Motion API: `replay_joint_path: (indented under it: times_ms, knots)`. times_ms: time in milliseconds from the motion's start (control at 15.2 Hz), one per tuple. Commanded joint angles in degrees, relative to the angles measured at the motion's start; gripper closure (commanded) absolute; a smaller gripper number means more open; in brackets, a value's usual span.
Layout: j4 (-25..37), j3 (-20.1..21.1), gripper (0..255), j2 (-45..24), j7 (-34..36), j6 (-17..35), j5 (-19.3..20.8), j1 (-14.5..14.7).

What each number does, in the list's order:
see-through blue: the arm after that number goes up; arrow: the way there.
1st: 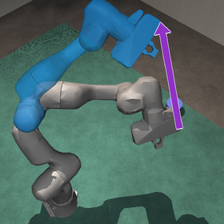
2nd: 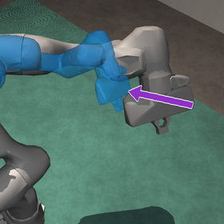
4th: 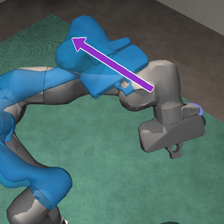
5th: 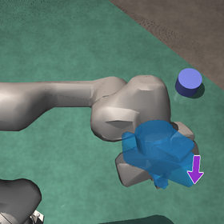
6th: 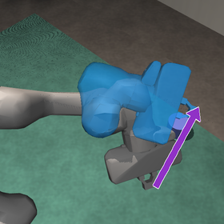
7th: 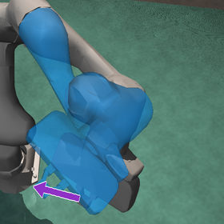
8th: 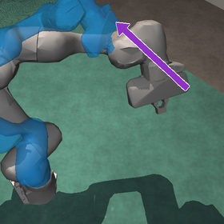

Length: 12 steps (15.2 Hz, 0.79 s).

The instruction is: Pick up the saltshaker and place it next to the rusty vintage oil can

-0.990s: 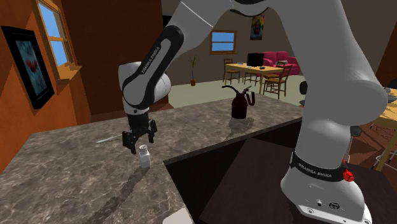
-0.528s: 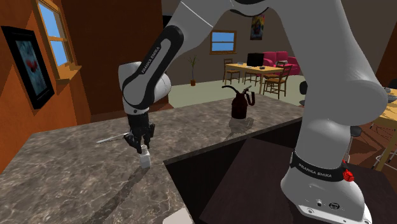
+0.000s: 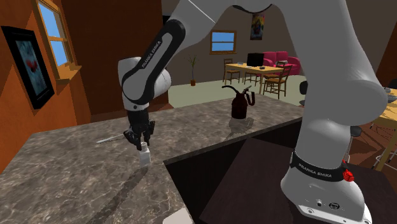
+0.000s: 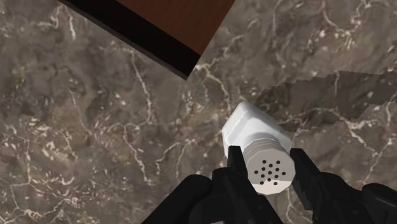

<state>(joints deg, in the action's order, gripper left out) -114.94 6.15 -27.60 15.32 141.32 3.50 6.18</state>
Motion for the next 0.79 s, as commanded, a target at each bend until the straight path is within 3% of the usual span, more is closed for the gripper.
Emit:
replay_joint_path:
  times_ms: [0, 726]
  knots:
    - [0.46, 0.11, 255, 0.91, -0.14, -1.38, -0.17, -0.10]
    - [1.19, 0.66, 255, 6.87, -0.70, -8.02, -1.12, -0.51]
